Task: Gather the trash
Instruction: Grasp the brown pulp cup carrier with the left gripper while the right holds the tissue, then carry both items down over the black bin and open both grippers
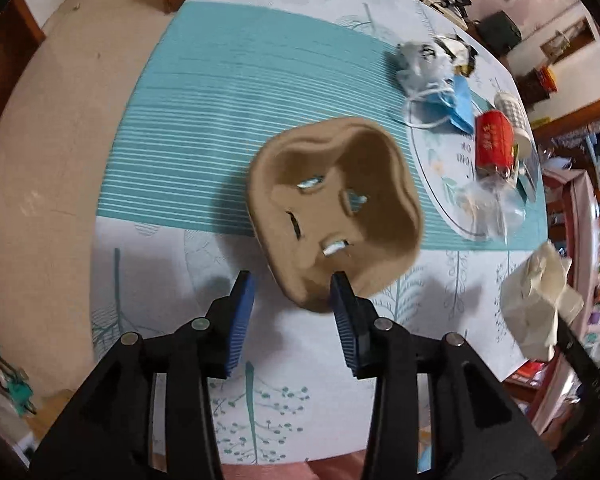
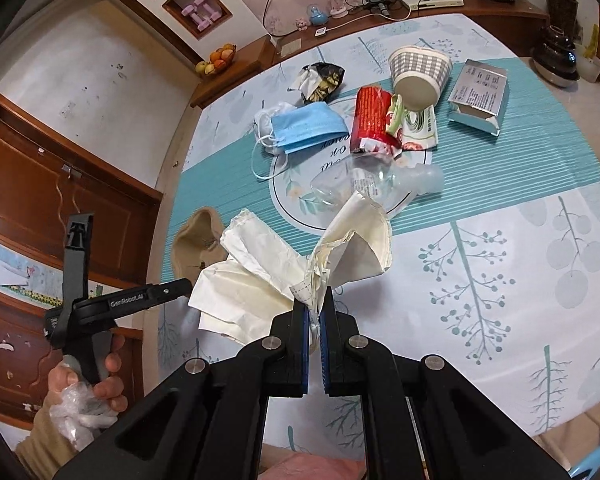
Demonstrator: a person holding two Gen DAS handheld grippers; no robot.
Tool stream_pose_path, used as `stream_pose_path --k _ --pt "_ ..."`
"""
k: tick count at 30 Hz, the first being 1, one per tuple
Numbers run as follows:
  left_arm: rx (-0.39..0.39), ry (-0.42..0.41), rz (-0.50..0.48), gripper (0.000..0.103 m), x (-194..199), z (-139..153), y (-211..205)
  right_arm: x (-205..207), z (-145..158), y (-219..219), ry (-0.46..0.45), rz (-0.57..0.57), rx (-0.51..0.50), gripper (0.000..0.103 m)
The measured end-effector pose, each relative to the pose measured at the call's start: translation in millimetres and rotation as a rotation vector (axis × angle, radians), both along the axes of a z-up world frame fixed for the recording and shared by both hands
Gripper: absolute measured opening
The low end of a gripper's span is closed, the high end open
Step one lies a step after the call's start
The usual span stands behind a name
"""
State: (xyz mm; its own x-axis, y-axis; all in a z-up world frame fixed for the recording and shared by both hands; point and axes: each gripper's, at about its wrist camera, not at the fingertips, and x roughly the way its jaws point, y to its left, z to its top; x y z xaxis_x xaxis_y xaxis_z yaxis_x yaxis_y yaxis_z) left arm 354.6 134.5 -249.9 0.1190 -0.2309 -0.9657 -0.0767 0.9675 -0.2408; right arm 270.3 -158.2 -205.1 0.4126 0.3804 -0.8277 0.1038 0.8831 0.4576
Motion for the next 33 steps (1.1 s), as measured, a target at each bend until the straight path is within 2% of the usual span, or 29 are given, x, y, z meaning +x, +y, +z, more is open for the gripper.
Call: stream_pose_path --k 4,7,8,9,14,18,24,27,33 --pt "-0.057 0.023 0.058 0.036 13.9 -14.5 9.7 4.6 -6.6 2.7 0.014 -0.005 -0.002 0.004" --pt "-0.067 0.025 0.085 0.036 23.6 -23.0 12.0 9.1 -11.9 6.1 0.026 -0.006 -0.007 0.004" --pt "-0.067 0.030 0.088 0.033 25.7 -24.9 12.1 10.1 -12.9 7.5 0.028 -0.006 -0.009 0.004" --pt "-0.067 0.031 0.092 0.016 27.5 -27.2 11.7 10.7 -13.9 8.5 0.028 -0.005 -0.011 0.004" --pt "-0.027 0.005 0.061 0.013 24.1 -19.9 2.8 13.7 -16.2 14.4 0.028 -0.007 -0.019 0.004" --pt "-0.006 -0.018 0.027 0.012 11.0 -1.1 -8.0 10.4 -12.8 15.8 0.018 -0.007 -0.016 0.004" --pt "0.017 -0.075 -0.014 0.010 -26.2 43.2 -22.5 -10.5 2.1 11.4 -0.018 -0.001 0.007 0.004" --pt "0.056 -0.111 -0.023 0.010 -53.1 69.4 -28.7 -30.0 13.1 8.6 -0.047 0.018 0.024 0.004" --pt "0.078 -0.189 -0.008 0.010 -127.1 115.4 -46.2 -92.8 35.9 0.4 -0.116 0.100 0.050 0.004"
